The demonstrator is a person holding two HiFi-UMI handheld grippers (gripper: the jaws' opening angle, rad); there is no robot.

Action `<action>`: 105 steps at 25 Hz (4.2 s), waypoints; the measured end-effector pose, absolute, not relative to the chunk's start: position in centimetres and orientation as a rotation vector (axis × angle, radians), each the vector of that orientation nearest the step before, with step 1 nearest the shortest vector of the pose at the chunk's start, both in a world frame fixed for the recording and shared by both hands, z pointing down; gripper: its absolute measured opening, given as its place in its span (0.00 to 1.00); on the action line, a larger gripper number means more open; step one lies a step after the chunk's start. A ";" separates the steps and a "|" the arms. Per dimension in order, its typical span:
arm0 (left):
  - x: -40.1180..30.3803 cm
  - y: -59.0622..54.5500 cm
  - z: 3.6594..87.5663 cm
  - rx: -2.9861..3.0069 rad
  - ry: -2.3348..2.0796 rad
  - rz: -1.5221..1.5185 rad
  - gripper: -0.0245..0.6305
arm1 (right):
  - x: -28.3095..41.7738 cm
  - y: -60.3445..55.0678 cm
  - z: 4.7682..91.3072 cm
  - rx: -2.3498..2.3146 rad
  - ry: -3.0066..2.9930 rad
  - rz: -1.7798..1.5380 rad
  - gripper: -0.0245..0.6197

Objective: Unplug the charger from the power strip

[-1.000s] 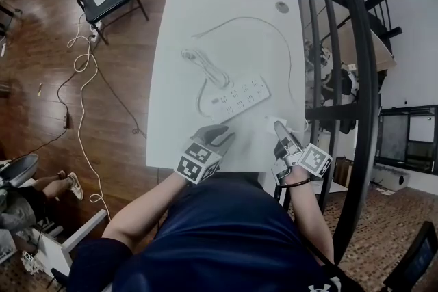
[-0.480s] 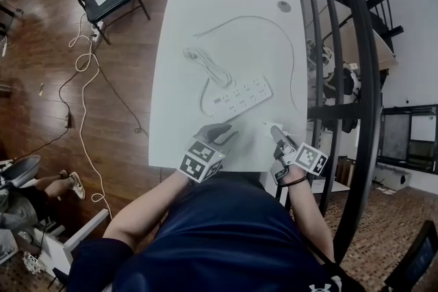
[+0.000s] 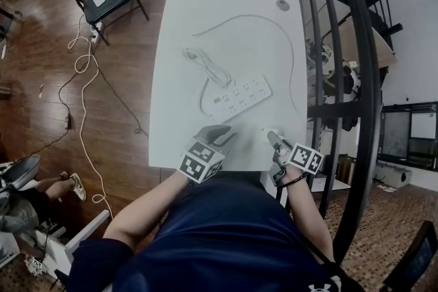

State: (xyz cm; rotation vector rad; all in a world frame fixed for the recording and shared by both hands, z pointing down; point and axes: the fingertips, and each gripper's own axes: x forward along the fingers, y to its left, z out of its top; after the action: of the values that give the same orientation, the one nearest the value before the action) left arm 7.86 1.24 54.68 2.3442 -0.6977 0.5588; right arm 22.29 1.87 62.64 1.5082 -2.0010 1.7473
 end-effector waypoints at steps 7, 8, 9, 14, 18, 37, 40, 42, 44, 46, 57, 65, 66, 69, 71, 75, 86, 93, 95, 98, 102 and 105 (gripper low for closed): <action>8.0 1.5 55.0 2.347 -0.683 0.586 0.19 | 21.9 2.2 62.8 1.471 -1.958 1.624 0.32; 8.0 1.5 55.0 2.348 -0.681 0.586 0.19 | 22.0 2.2 62.8 1.467 -1.949 1.597 0.37; 8.1 1.5 54.9 2.348 -0.680 0.586 0.19 | 22.0 2.3 62.8 1.464 -1.938 1.573 0.39; 8.2 1.4 55.1 2.345 -0.675 0.586 0.19 | 22.8 2.7 62.9 1.482 -1.889 1.510 0.47; 8.3 1.4 55.2 2.347 -0.666 0.592 0.19 | 23.5 3.1 63.3 1.510 -1.850 1.519 0.48; 7.6 -0.2 53.7 2.448 -0.785 0.568 0.15 | 31.3 2.9 56.8 2.020 -1.668 1.391 0.44; 7.8 -1.1 51.5 2.483 -0.832 0.504 0.13 | 29.6 1.4 54.1 2.003 -1.794 1.347 0.34; 8.2 -1.8 49.8 2.501 -0.850 0.454 0.13 | 27.3 -0.1 52.2 1.915 -1.934 1.344 0.23; 8.3 -2.4 48.1 2.527 -0.877 0.409 0.12 | 24.9 -1.3 50.3 1.815 -2.060 1.315 0.18; 8.5 -2.6 46.2 2.551 -0.891 0.355 0.11 | 22.6 -2.1 48.2 1.729 -2.159 1.226 0.13; 9.2 -1.9 41.7 2.637 -0.873 0.255 0.05 | 14.6 -2.2 41.5 1.473 -2.508 0.806 0.05; 9.9 -1.0 42.5 2.681 -0.812 0.318 0.05 | 14.9 -2.0 42.2 1.485 -2.495 0.771 0.05; 9.9 -1.1 42.6 2.685 -0.813 0.324 0.05 | 14.8 -2.0 42.0 1.485 -2.501 0.754 0.05; 9.9 -1.0 42.9 2.680 -0.811 0.336 0.05 | 14.6 -2.0 41.6 1.477 -2.515 0.713 0.05; 9.8 -0.9 43.1 2.670 -0.805 0.342 0.05 | 14.4 -2.0 41.6 1.468 -2.515 0.688 0.05; 10.0 -1.0 43.3 2.660 -0.803 0.347 0.05 | 14.6 -2.1 41.8 1.461 -2.505 0.650 0.05; 10.2 -1.5 43.5 2.648 -0.800 0.358 0.05 | 15.2 -2.3 42.3 1.461 -2.475 0.651 0.05; 10.0 -0.9 44.0 2.654 -0.802 0.371 0.05 | 15.1 -1.6 43.1 1.475 -2.469 0.655 0.05; 9.5 -1.3 44.1 2.658 -0.806 0.372 0.05 | 14.8 -1.9 43.4 1.486 -2.469 0.658 0.05; 8.9 -1.7 44.4 2.645 -0.831 0.358 0.05 | 14.6 -2.5 43.7 1.477 -2.470 0.656 0.05; 9.6 0.0 45.6 2.604 -0.844 0.389 0.05 | 15.9 -1.4 44.2 1.451 -2.472 0.666 0.05; 8.4 1.8 46.2 2.555 -0.842 0.469 0.05 | 15.7 0.2 44.9 1.454 -2.464 0.739 0.05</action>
State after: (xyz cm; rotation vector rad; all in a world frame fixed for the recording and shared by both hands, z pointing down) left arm 8.39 1.76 46.21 2.5552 -0.8415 0.4694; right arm 15.74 0.20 44.88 1.4541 -2.4643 0.7386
